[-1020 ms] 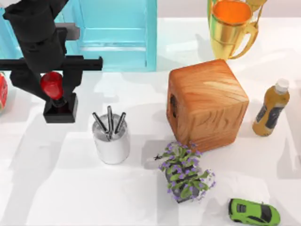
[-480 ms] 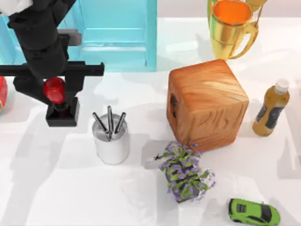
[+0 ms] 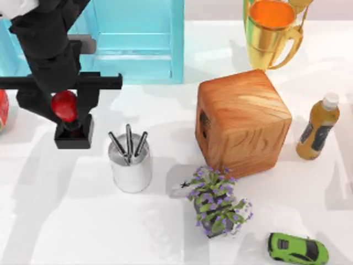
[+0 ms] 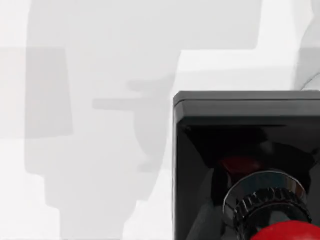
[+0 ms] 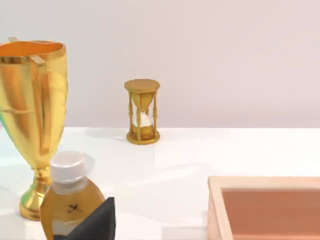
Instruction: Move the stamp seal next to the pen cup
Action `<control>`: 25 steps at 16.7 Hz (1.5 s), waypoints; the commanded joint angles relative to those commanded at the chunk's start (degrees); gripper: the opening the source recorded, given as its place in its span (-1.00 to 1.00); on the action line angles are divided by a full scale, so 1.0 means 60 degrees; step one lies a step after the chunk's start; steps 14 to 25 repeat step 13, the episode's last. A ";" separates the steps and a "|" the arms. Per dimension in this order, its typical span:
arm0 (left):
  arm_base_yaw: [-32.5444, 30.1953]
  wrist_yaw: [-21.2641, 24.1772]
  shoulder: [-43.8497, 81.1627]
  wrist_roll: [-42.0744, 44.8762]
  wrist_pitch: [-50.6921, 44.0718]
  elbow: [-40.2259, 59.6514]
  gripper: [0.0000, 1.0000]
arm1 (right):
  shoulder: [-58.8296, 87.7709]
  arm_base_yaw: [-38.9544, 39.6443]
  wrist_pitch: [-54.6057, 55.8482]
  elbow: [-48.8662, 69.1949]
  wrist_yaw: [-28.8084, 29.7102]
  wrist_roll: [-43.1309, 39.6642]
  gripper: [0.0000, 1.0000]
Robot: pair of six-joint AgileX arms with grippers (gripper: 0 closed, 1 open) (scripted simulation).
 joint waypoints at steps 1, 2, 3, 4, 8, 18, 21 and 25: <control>0.0000 0.0000 0.0000 0.0000 0.0000 0.0000 0.06 | 0.0000 0.0000 0.0000 0.0000 0.0000 0.0000 1.00; 0.0000 0.0000 0.0000 0.0000 0.0000 0.0000 0.21 | 0.0000 0.0000 0.0000 0.0000 0.0000 0.0000 1.00; 0.0000 0.0000 0.0000 0.0000 0.0000 0.0000 0.36 | 0.0000 0.0000 0.0000 0.0000 0.0000 0.0000 1.00; 0.0000 0.0000 0.0000 0.0000 0.0000 0.0000 0.51 | 0.0000 0.0000 0.0000 0.0000 0.0000 0.0000 1.00; 0.0000 0.0000 0.0000 0.0000 0.0000 0.0000 1.00 | 0.0000 0.0000 0.0000 0.0000 0.0000 0.0000 1.00; 0.0000 0.0000 0.0000 0.0000 0.0000 0.0000 1.00 | 0.0000 0.0000 0.0000 0.0000 0.0000 0.0000 1.00; 0.0000 0.0000 0.0000 0.0000 0.0000 0.0000 1.00 | 0.0000 0.0000 0.0000 0.0000 0.0000 0.0000 1.00; 0.0000 0.0000 0.0000 0.0000 0.0000 0.0000 1.00 | 0.0000 0.0000 0.0000 0.0000 0.0000 0.0000 1.00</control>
